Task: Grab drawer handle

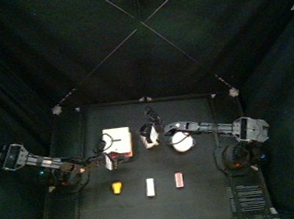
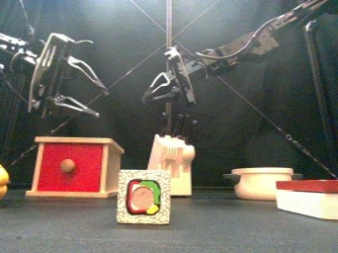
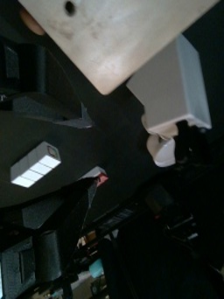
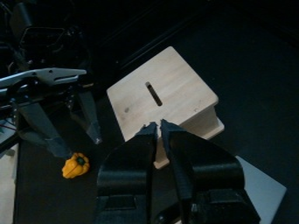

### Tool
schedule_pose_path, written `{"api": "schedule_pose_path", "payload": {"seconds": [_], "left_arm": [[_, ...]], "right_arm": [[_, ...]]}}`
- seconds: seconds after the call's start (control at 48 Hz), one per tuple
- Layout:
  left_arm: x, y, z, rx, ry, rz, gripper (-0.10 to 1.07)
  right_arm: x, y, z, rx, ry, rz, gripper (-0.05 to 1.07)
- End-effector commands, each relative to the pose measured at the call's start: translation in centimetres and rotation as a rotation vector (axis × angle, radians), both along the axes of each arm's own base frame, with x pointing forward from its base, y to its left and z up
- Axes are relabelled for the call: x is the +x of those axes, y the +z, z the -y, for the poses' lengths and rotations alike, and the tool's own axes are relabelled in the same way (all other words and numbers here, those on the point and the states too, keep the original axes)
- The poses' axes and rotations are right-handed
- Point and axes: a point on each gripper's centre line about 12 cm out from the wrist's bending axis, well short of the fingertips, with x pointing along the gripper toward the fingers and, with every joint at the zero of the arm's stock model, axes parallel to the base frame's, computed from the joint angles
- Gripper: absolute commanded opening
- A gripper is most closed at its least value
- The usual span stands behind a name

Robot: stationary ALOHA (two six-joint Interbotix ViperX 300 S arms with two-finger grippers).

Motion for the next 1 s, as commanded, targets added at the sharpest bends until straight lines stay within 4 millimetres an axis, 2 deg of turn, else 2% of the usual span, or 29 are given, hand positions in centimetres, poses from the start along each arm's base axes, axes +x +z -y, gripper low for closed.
{"api": "schedule_pose_path", "payload": {"seconds": [0.0,0.125,0.375,0.604,0.688,0.854,0.979], "left_arm": [[-0.4,0.0,0.0,-0.047,0.027,0.006,0.86],[-1.2,-0.5,-0.1,-0.094,0.052,-0.005,0.87],[-1.3,-0.8,-0.1,-0.109,0.058,-0.017,0.89],[-1.3,-1.2,0.3,-0.127,0.031,-0.044,1.02],[-1.2,-1.3,0.2,-0.131,0.037,-0.049,1.03],[-1.2,-1.7,-0.3,-0.152,0.069,-0.070,1.03],[-1.0,-1.6,0.4,-0.205,0.024,-0.084,1.02]], "right_arm": [[1.2,1.8,-0.6,-0.025,0.021,0.045,0.55],[2.1,2.3,-0.9,-0.051,0.044,0.056,0.55],[4.5,2.0,0.2,-0.074,0.048,0.065,0.55],[6.6,0.6,1.1,-0.083,0.049,0.053,0.55],[7.2,0.1,1.6,-0.083,0.044,0.051,0.55],[7.3,-0.8,2.8,-0.079,0.023,0.039,0.55],[7.1,-1.2,3.1,-0.075,0.017,0.027,0.55]]}}
